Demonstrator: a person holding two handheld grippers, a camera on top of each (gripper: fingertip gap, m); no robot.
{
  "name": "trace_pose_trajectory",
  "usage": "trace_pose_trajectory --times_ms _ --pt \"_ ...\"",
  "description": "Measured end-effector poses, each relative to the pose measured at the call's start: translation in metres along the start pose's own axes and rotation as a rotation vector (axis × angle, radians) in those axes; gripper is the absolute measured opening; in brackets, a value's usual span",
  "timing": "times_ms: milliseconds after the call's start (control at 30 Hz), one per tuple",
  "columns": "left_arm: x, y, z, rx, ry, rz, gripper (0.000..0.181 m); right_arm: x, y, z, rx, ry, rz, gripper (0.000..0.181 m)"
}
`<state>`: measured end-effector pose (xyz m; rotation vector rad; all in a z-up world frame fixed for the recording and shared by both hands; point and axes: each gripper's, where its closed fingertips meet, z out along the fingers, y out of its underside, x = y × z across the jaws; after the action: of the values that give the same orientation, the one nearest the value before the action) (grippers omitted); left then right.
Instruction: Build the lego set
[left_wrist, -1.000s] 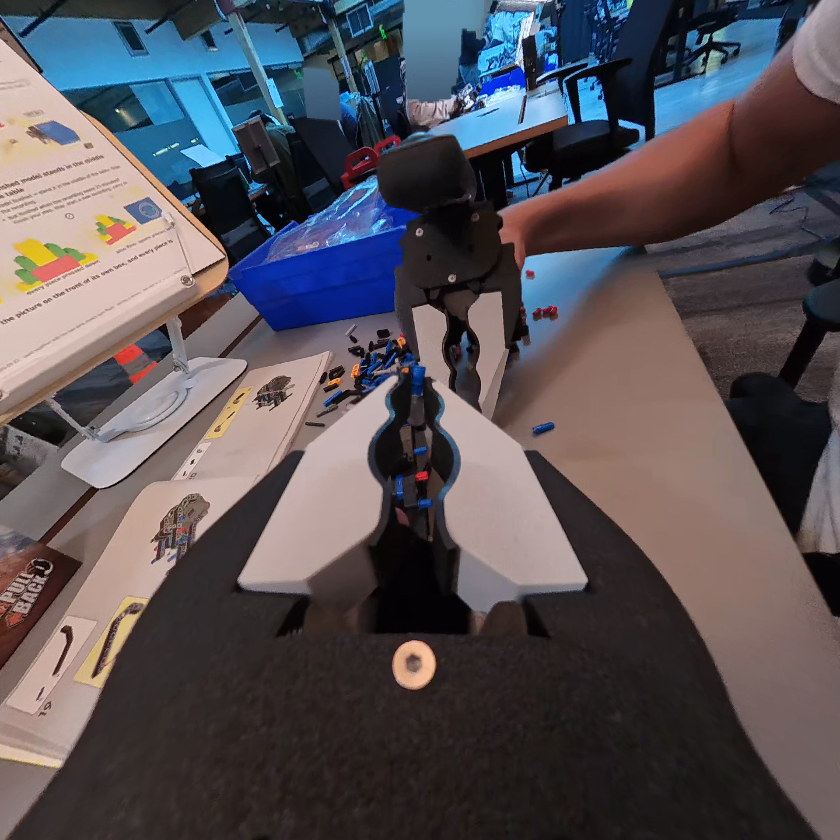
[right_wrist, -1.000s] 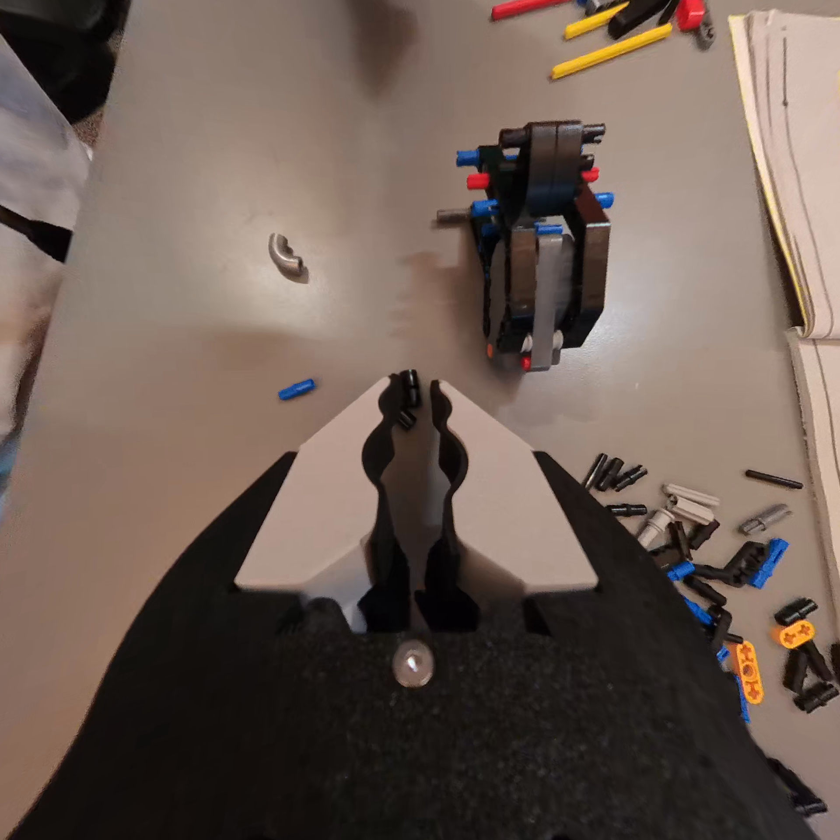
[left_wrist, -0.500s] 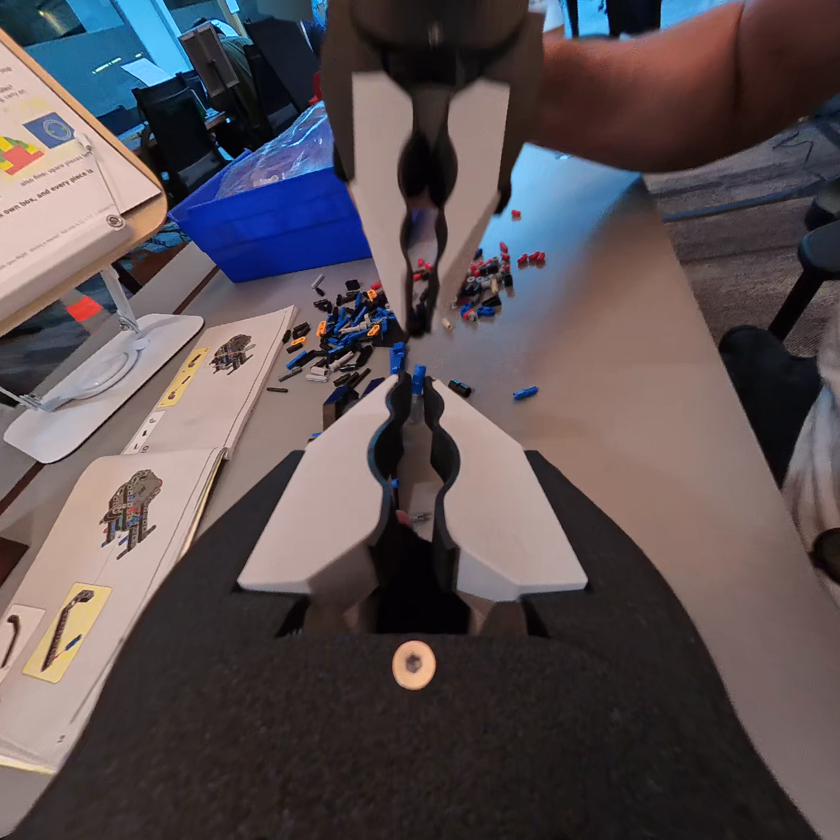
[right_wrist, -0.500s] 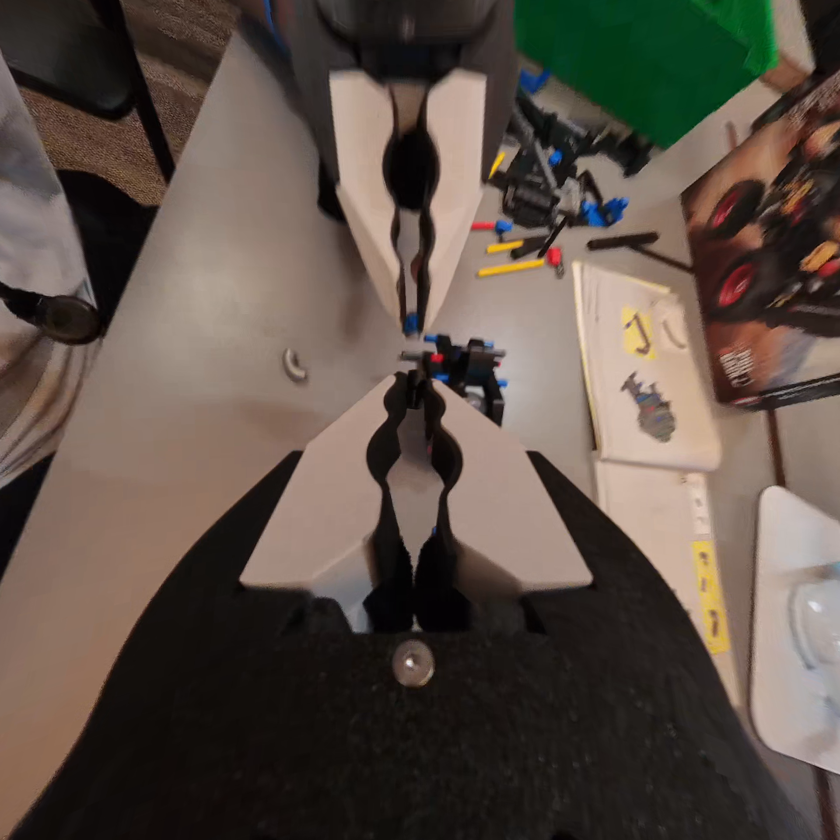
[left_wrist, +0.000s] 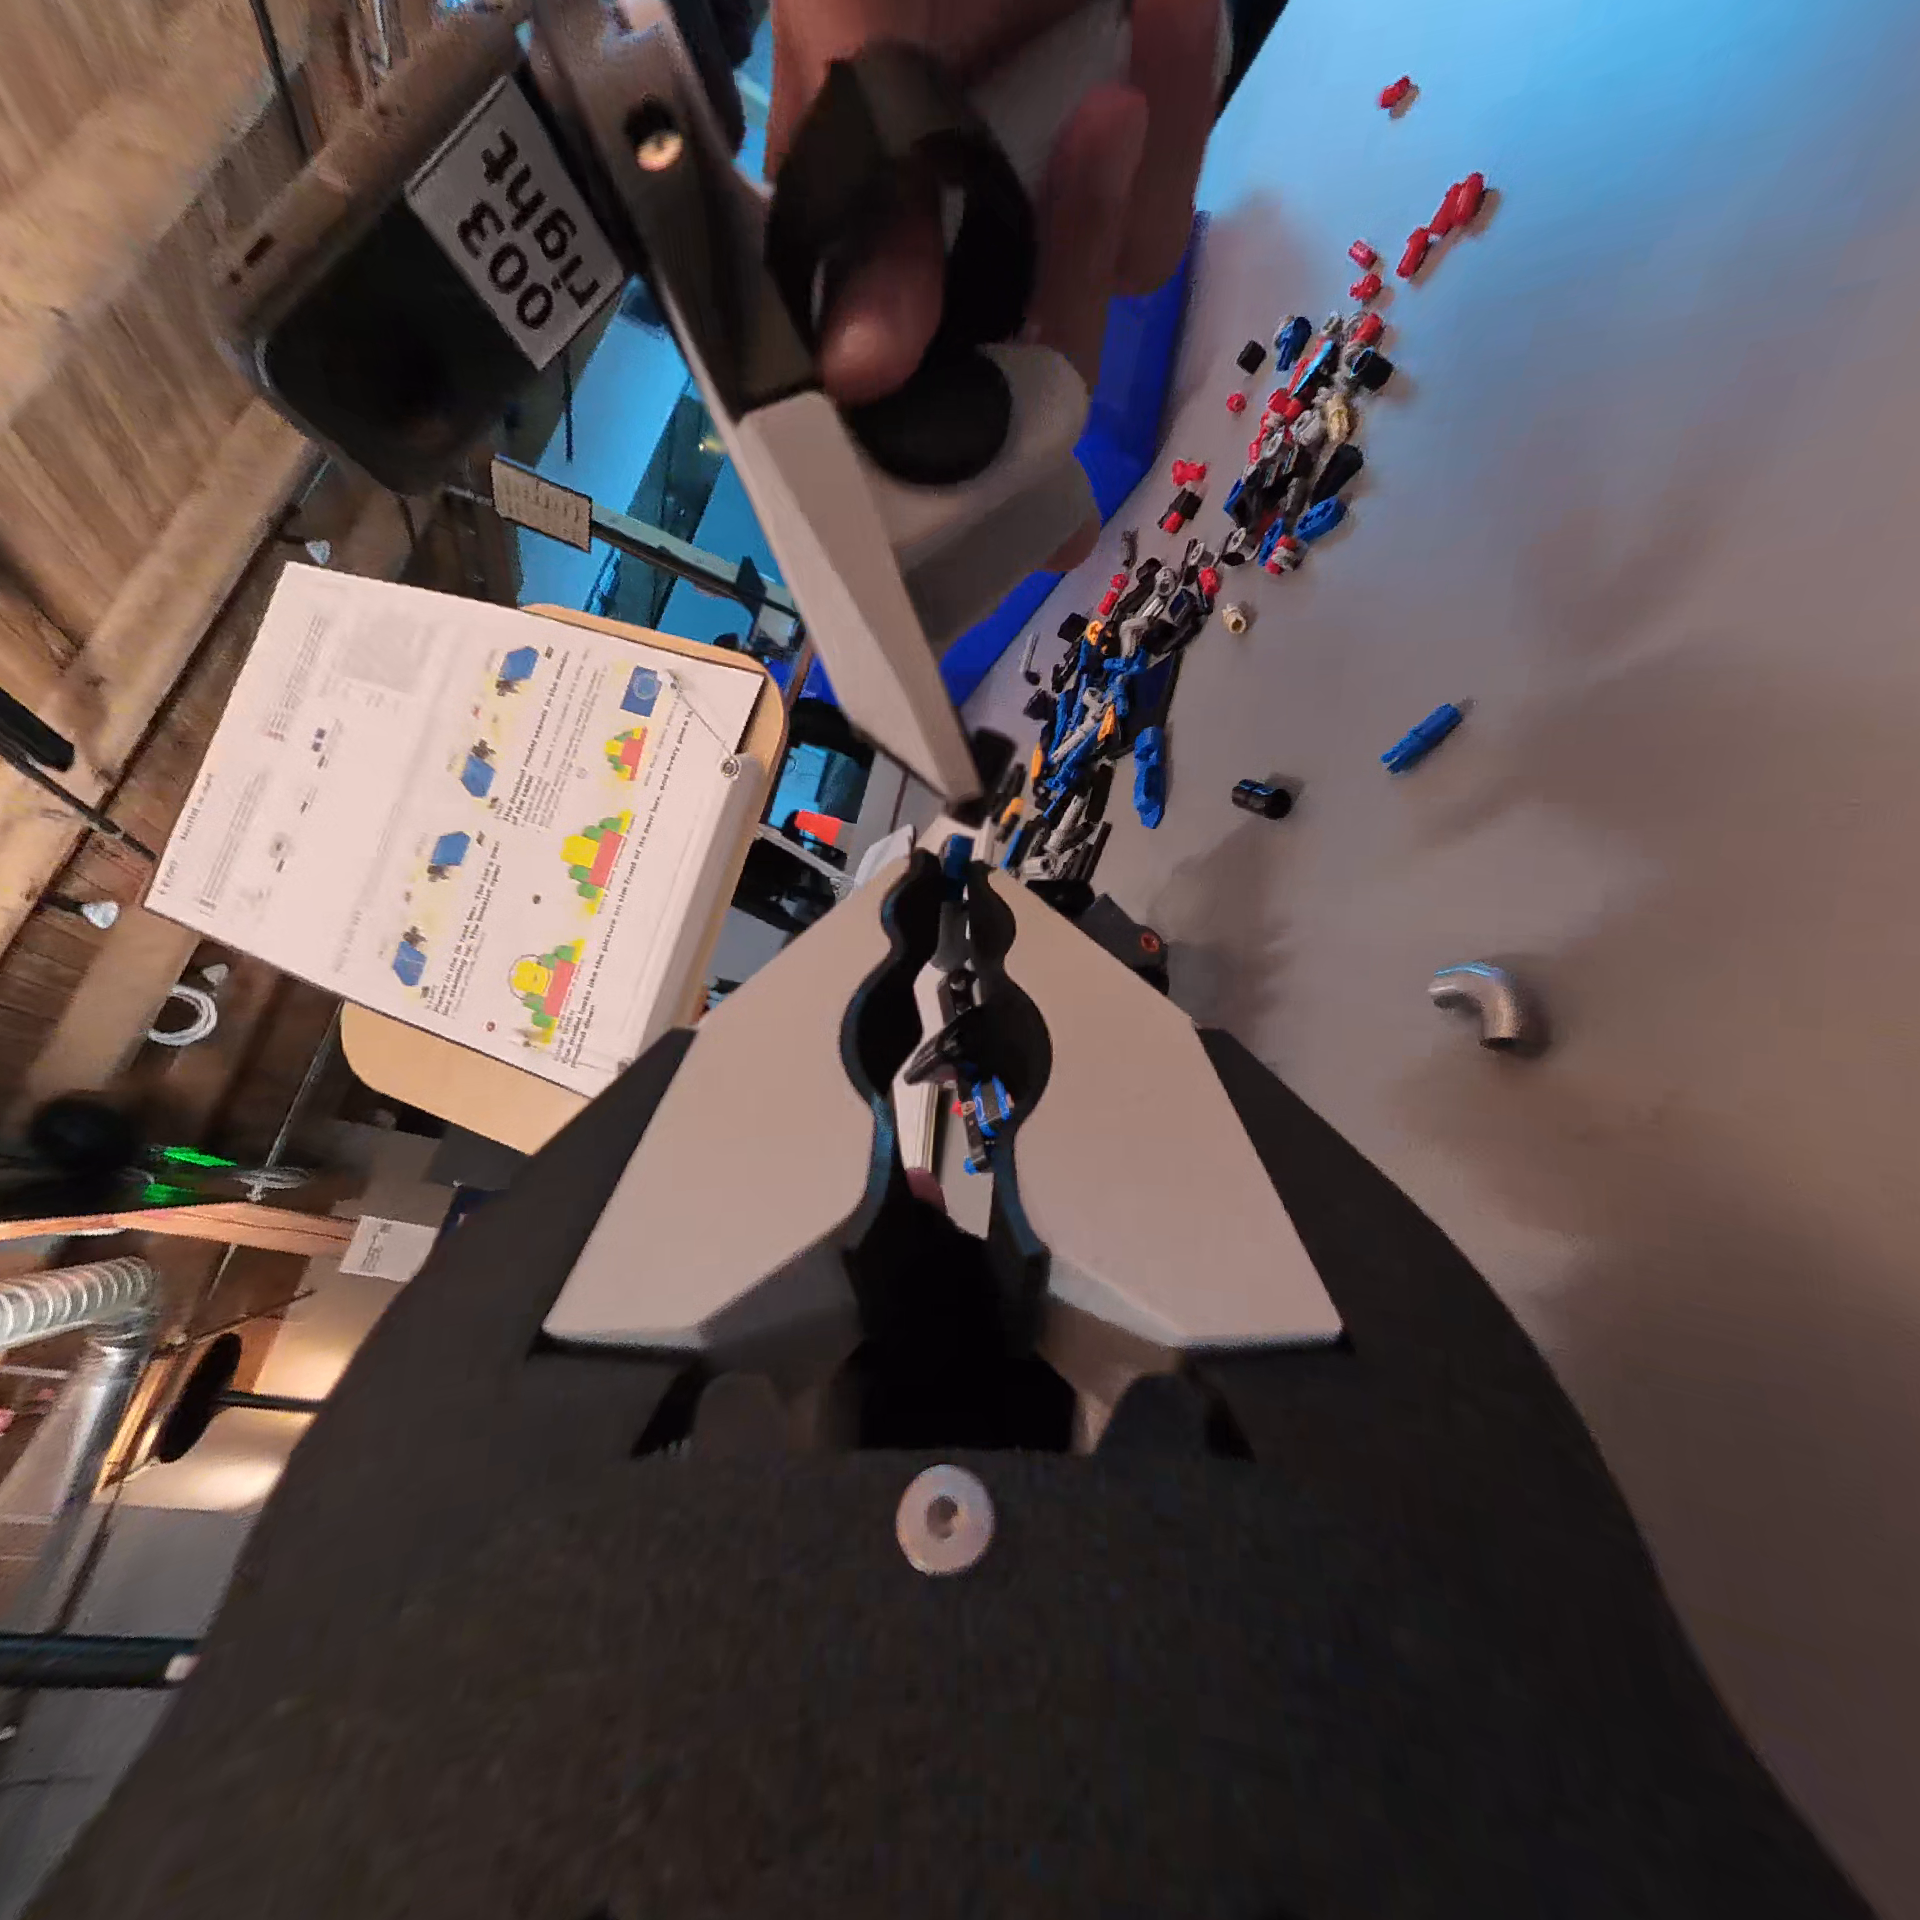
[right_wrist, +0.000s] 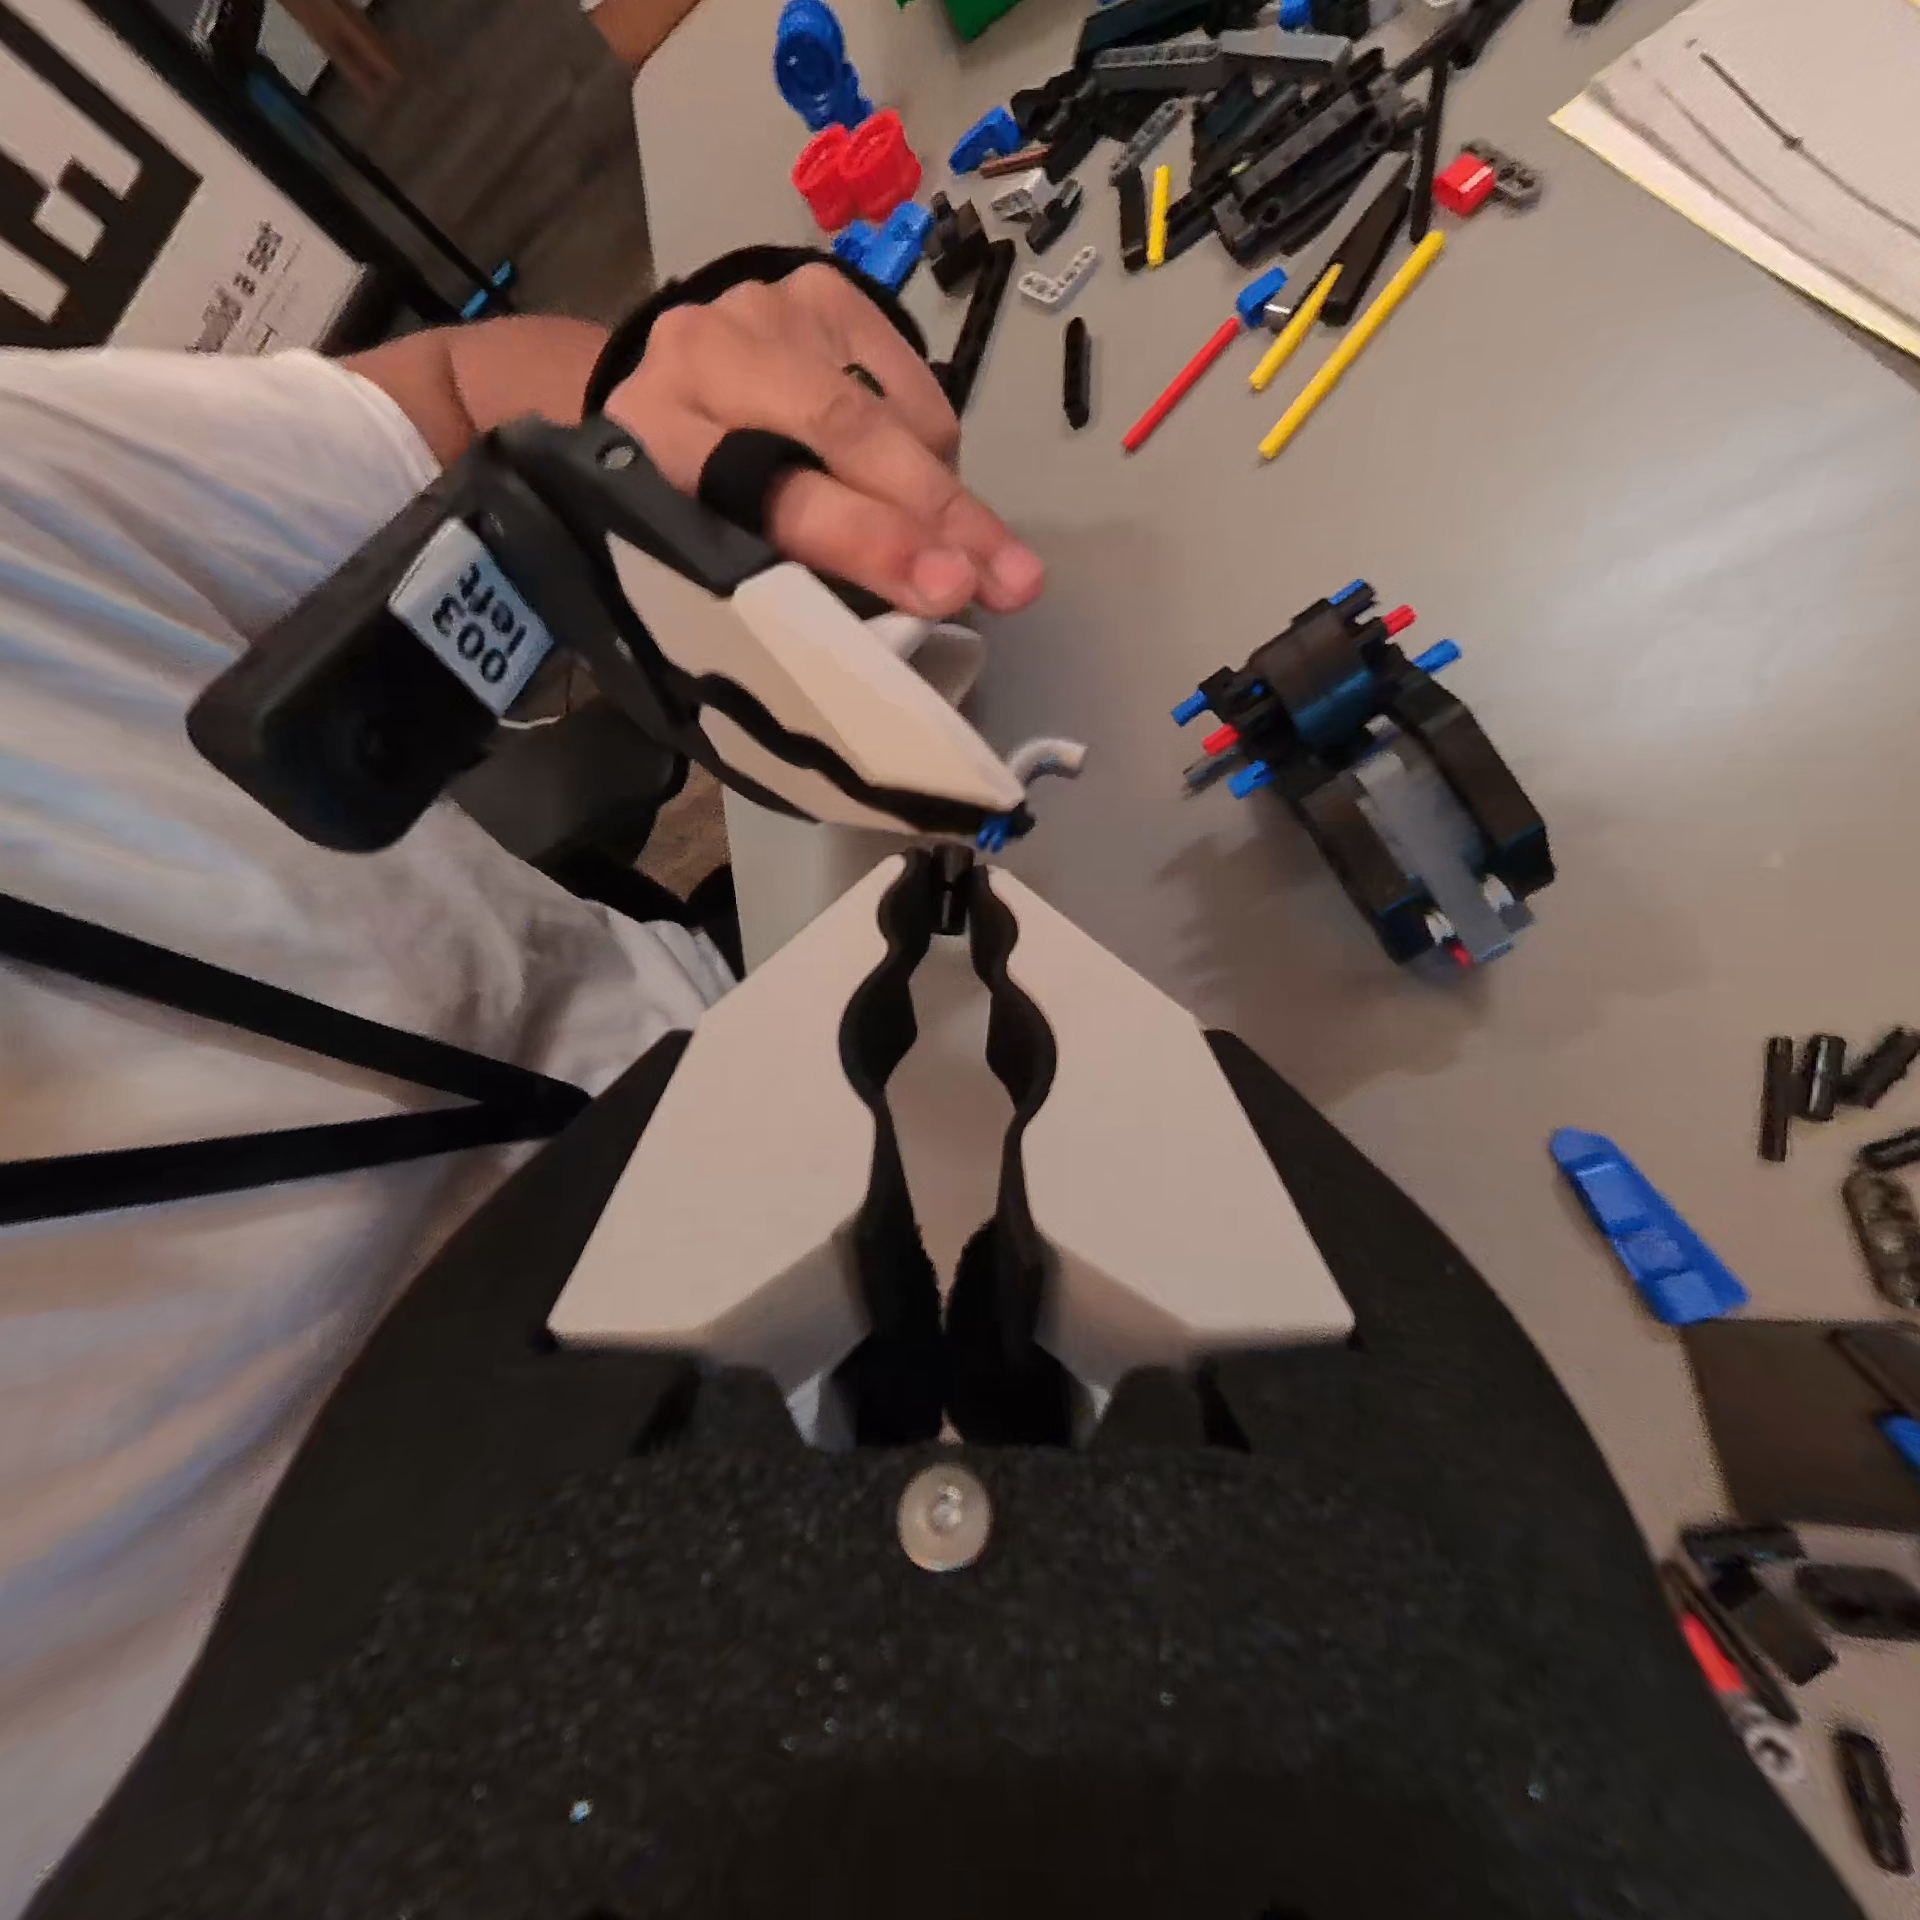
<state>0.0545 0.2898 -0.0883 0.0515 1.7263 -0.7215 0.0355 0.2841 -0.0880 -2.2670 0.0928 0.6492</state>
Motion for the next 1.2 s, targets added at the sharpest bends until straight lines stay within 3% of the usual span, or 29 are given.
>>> trace_pose_trajectory --times_ms 900,1033,1200 --pt "0.010 0.003 0.002 -0.044 0.024 0.053 0.003 0.012 0.008 0.005 -0.060 0.105 -0.004 0.006" --pt "0.011 0.005 0.003 -0.058 0.034 0.048 0.003 0.015 0.009 0.006 -0.087 0.206 -0.114 0.006" --pt "0.014 0.002 0.002 -0.065 -0.002 0.167 0.002 0.013 0.012 0.007 -0.130 0.240 -0.152 0.006"
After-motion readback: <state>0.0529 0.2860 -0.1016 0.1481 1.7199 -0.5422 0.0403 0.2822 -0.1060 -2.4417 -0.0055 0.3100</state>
